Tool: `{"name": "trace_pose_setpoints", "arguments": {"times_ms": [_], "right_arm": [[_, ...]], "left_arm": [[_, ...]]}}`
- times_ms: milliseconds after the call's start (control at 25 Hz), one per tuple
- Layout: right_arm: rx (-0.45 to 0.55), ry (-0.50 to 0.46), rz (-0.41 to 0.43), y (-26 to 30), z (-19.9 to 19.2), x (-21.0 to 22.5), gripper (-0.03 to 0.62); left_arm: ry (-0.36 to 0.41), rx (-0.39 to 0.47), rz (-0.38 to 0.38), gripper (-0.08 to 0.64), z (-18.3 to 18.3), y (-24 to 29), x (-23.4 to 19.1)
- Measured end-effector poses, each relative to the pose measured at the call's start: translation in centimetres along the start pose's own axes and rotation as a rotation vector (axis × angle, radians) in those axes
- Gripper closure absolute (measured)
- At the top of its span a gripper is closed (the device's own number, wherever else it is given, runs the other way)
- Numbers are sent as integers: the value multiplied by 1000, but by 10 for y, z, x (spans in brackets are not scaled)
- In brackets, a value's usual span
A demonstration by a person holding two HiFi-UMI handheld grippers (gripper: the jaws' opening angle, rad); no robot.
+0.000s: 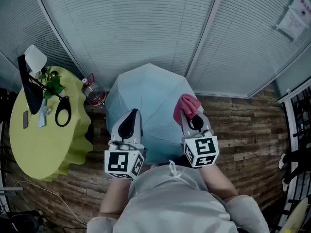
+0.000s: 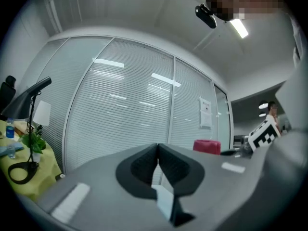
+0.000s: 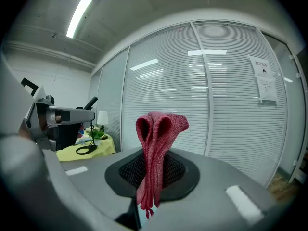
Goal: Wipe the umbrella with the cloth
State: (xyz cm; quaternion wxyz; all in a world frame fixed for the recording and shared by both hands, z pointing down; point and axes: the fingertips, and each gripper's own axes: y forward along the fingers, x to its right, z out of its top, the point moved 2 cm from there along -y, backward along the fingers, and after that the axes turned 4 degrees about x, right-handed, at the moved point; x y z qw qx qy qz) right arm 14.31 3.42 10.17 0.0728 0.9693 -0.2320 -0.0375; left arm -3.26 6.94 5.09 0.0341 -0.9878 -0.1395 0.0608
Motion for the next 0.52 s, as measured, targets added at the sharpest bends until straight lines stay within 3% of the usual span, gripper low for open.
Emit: {"name": "trace_pose_setpoints", "arguments": {"times_ms": [520], "right_arm": [[-32, -34, 0, -1, -10, -10, 541]], "left_arm": [[21, -35, 15, 552, -9, -5, -10]]}}
